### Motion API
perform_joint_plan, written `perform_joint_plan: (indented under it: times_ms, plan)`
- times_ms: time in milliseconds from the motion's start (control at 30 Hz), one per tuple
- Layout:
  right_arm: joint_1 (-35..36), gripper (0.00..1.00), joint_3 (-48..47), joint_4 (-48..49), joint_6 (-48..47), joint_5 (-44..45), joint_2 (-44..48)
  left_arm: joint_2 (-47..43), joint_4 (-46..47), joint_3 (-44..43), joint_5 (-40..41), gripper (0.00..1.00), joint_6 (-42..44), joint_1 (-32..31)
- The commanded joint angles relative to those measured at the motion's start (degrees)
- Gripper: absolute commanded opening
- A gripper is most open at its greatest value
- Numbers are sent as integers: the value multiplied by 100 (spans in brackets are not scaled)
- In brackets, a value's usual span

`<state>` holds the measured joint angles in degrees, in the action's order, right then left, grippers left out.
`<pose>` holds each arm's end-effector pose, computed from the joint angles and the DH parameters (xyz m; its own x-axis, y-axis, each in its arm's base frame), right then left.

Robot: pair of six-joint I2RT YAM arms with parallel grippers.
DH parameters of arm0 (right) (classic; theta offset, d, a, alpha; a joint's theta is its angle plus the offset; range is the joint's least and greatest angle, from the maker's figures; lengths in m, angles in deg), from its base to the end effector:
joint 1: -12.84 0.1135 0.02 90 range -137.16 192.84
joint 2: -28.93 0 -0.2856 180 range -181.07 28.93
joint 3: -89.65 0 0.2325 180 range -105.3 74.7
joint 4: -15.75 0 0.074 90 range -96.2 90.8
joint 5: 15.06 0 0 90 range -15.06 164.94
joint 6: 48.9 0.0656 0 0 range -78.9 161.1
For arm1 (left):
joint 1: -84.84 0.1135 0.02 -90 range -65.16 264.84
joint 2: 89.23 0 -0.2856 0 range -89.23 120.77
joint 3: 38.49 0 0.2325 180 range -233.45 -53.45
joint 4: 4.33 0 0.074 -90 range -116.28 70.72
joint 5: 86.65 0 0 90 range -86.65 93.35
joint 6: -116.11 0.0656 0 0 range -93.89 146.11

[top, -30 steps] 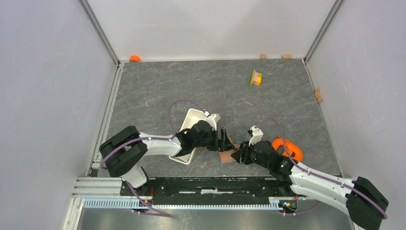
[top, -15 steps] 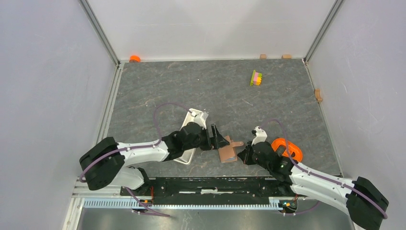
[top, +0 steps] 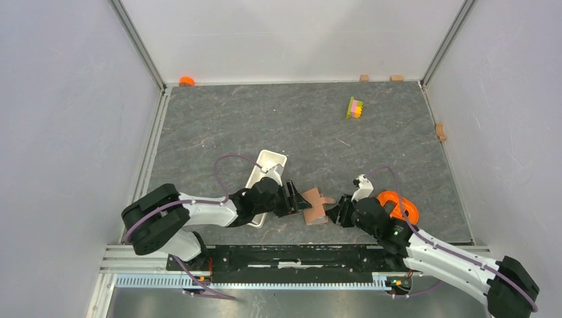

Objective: Put the credit cards into the card holder
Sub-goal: Close the card holder at the center of the board.

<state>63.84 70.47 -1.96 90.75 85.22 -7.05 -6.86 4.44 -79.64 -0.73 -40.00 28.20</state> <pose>0.0882 0.0903 0.1356 -0.7431 0.2739 -0.6106 -0.1634 0.8105 0.5625 0.1471 -0.2319 0.1685 -0.9114 -0.2742 -0.3068 0.0810 0.6116 -0.7870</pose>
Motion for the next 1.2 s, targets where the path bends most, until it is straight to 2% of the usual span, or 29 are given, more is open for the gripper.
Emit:
perform_joint_plan:
  times_ms: [0,133,300,567,667,867,967,1067,1167]
  plan:
    - [22,43,-89,199,166,-187,441,447,203,-49,-29,67,-222,4]
    - [19,48,-166,405,211,-286,447,502,137,-59,11,60,-172,4]
    - [14,51,-152,591,300,-399,266,477,30,-87,29,58,-110,4]
    - [15,60,-274,294,282,-8,960,565,-452,-339,167,44,218,-4]
    - [18,60,-191,490,299,-154,809,554,-760,-460,262,44,383,-39]
    - [17,59,-17,954,293,-446,193,556,-731,-444,269,44,388,-57]
    - [15,54,162,1466,314,-586,-65,534,-603,-398,265,44,401,-57]
    - [15,44,221,1761,318,-562,-399,494,-383,-319,216,44,423,-56]
    - [23,16,171,1477,423,-380,-595,388,-163,-234,197,45,449,-52]
